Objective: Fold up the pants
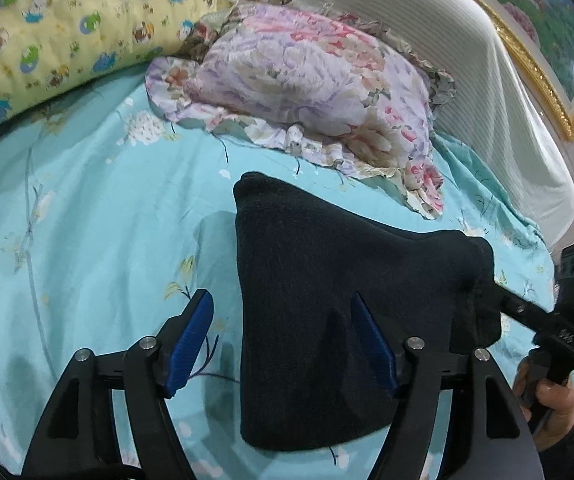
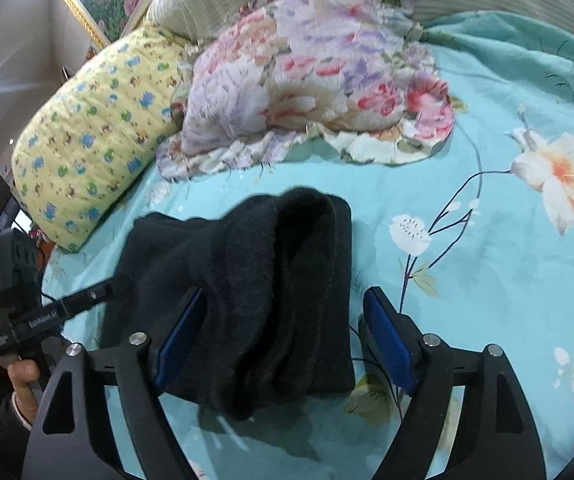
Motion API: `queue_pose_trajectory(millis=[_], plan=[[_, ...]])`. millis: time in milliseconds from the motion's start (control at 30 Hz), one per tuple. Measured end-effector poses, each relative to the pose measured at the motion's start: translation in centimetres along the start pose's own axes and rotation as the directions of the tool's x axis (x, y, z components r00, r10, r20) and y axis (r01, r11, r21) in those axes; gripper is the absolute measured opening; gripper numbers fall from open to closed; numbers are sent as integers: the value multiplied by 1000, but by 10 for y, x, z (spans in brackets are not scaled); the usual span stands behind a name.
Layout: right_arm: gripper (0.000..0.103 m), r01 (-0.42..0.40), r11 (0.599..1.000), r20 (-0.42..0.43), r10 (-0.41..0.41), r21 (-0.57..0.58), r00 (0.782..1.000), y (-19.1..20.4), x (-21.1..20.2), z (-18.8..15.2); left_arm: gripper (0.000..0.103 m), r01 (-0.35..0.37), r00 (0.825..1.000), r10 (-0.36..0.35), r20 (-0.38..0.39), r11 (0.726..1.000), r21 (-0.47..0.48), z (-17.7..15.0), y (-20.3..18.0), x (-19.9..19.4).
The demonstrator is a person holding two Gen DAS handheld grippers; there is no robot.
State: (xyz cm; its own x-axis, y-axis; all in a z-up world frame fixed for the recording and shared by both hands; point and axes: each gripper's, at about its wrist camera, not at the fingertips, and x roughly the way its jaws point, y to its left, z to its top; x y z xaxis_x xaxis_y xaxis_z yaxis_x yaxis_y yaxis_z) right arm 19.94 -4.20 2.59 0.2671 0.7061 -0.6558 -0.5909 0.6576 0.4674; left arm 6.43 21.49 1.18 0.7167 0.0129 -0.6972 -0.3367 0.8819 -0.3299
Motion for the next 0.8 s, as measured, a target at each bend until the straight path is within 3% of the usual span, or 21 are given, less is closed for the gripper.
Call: queue_pose_trajectory(millis=[133,467,800], plan=[[91,5,1000,58,-4,-16,998,8,-22,-3,81,-50,998,47,48,997,57,-8,-13,-20],[98,45,987,135,-24,-151,991,43,-57,-34,83,-114,990,102,98,984,134,-39,-37,-54],[100,88,965,133,-56,-247,989,59,-60,-62,84,-163,983,147,110,975,152,-65,-40,-64]])
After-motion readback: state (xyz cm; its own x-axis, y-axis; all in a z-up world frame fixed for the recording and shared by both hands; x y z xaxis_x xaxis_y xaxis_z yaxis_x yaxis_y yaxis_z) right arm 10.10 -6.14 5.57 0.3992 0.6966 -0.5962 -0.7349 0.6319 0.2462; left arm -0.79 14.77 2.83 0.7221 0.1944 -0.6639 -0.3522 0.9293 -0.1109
